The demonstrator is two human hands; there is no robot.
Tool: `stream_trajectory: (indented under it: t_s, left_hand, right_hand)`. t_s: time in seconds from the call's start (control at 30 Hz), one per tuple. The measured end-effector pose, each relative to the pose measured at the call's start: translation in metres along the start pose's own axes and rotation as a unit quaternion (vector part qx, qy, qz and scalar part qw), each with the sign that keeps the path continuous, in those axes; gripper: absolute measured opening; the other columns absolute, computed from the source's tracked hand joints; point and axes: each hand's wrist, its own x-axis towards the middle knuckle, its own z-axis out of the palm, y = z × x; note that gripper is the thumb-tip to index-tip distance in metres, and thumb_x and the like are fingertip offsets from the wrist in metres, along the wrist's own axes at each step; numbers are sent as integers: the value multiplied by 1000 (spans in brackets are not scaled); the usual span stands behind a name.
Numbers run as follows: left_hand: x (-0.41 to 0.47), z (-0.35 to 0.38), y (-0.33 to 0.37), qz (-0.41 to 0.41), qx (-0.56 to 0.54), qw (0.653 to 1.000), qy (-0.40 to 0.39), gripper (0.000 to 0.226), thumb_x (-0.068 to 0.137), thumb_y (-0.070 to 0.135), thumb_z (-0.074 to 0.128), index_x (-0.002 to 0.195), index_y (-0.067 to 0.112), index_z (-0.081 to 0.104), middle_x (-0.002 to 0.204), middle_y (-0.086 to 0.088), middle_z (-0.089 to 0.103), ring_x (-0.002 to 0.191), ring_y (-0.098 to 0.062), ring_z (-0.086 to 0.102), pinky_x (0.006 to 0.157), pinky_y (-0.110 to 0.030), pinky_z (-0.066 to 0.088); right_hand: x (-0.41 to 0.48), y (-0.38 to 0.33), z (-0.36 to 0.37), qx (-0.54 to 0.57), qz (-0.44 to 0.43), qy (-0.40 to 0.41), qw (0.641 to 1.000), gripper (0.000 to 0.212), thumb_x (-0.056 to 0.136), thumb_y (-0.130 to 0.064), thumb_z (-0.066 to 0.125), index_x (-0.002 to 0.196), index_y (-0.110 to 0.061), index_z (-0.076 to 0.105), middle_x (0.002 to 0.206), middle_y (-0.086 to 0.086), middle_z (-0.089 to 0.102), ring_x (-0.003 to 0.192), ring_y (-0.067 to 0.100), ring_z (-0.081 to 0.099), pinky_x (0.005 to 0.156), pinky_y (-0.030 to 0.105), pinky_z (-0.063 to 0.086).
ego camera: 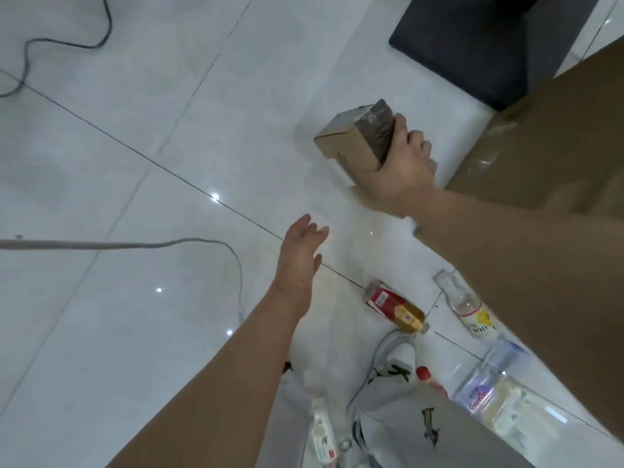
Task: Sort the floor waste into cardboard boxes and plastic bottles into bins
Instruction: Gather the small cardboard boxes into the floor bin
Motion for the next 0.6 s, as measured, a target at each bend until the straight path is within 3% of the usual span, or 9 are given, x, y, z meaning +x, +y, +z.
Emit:
stream_trajectory:
  t_s: [0.1, 0.23, 0.27, 0.33, 0.4, 0.47, 0.53, 0.6]
  left_hand:
    - [-69, 10, 48, -45, -32, 998, 12, 72, 91, 48, 55, 151, 34, 19, 157, -2, 26, 142, -23, 28, 116, -47, 24]
    - [-168, 34, 120, -88, -170, 981, -36, 96, 71, 84, 46, 150, 44, 11, 162, -10, 5, 144, -46, 15, 107, -71, 21]
    - [-191, 39, 137, -93, -194, 975, -47, 100, 66, 88, 45, 150, 42, 17, 160, -14, 12, 141, -50, 22, 103, -74, 24]
    - [-235, 49, 168, -116, -210, 967, -91, 101, 66, 90, 42, 143, 25, 42, 146, -19, 44, 128, -49, 44, 101, -71, 31]
    - [-268, 62, 195, -139, -149, 971, -126, 95, 69, 88, 42, 130, 16, 59, 128, -17, 62, 118, -43, 56, 102, -63, 38]
    - [-291, 78, 212, -142, -28, 978, -149, 91, 68, 86, 48, 126, 16, 63, 124, -14, 65, 114, -40, 61, 101, -57, 43]
    - [-309, 104, 221, -117, 99, 973, -171, 76, 70, 79, 56, 115, 19, 70, 115, -10, 70, 105, -32, 67, 96, -48, 50]
    - [-326, 137, 218, -58, 198, 965, -162, 49, 75, 64, 63, 103, 24, 72, 103, -4, 74, 89, -24, 71, 77, -36, 57]
  right_hand:
    - [-75, -49, -46, 186, 38, -24, 982, 110, 64, -52, 72, 152, -27, 12, 135, 5, 40, 127, 28, 37, 105, 52, 38]
    - [-186, -62, -144, 313, -5, 67, 947, 102, 65, -33, 81, 149, -24, 24, 138, 2, 41, 130, 20, 38, 106, 44, 42]
    - [-211, -56, -170, 322, -38, 86, 942, 99, 66, -26, 82, 148, -22, 26, 140, 3, 40, 133, 20, 38, 107, 44, 43]
    - [-249, -37, -218, 292, -134, 130, 938, 93, 68, -17, 80, 145, -17, 27, 144, 11, 36, 137, 27, 37, 105, 50, 43]
    - [-270, -9, -260, 230, -253, 168, 924, 84, 73, -18, 79, 141, -18, 28, 146, 16, 31, 141, 36, 32, 105, 59, 40]
    - [-281, 16, -299, 179, -349, 184, 901, 73, 80, -19, 76, 136, -20, 29, 147, 15, 29, 144, 43, 25, 107, 67, 31]
    - [-287, 37, -336, 132, -388, 185, 894, 63, 85, -15, 69, 135, -19, 32, 150, 17, 27, 145, 45, 20, 110, 70, 22]
    - [-295, 58, -367, 107, -356, 177, 911, 59, 86, -8, 56, 138, -20, 31, 156, 20, 18, 149, 43, 10, 114, 68, 15]
